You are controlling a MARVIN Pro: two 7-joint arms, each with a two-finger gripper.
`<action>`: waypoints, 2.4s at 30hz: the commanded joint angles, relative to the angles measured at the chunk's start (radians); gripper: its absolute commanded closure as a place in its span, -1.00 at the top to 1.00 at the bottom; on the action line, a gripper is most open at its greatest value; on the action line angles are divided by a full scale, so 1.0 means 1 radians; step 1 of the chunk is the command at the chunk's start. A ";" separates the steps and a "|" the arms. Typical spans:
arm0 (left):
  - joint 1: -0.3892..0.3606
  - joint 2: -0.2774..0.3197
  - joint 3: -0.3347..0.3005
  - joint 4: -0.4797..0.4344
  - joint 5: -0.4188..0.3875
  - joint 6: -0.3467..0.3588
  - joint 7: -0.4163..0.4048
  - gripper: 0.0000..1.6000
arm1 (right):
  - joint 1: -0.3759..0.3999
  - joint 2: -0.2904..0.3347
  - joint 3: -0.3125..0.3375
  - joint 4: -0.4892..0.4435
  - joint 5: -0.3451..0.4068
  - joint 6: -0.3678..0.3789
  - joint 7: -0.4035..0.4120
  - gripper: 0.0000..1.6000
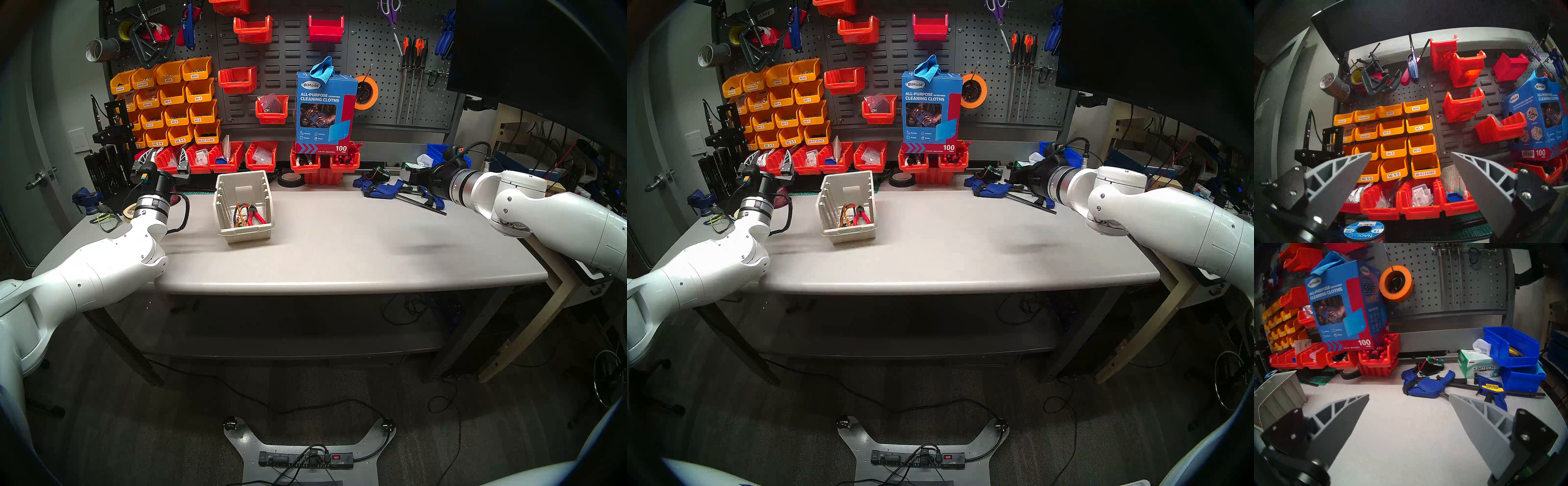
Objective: Take out tools from the storage box
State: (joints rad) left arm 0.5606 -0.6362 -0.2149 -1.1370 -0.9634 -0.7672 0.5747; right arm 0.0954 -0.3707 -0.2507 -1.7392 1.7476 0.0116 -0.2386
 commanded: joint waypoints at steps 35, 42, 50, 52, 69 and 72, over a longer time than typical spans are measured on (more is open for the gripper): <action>-0.009 0.028 -0.007 -0.056 0.085 0.047 0.115 1.00 | 0.061 -0.162 0.083 -0.131 0.065 0.100 0.501 1.00; -0.009 0.028 -0.007 -0.056 0.086 0.047 0.117 1.00 | 0.043 -0.205 0.052 -0.141 0.047 0.124 0.509 1.00; -0.009 0.028 -0.007 -0.056 0.087 0.047 0.117 1.00 | 0.037 -0.263 0.046 -0.141 0.023 0.111 0.529 1.00; -0.009 0.028 -0.007 -0.056 0.087 0.047 0.117 1.00 | 0.036 -0.278 0.048 -0.141 0.026 0.110 0.521 1.00; -0.008 0.028 -0.008 -0.056 0.087 0.047 0.115 1.00 | -0.022 -0.457 0.039 0.027 0.106 0.080 0.364 1.00; -0.008 0.028 -0.008 -0.056 0.087 0.047 0.115 1.00 | -0.031 -0.493 0.035 0.077 0.106 0.078 0.350 1.00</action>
State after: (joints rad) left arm 0.5648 -0.6095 -0.2147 -1.1956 -0.8755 -0.7183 0.6900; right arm 0.0826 -0.7722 -0.2204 -1.7482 1.8429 0.1057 0.1485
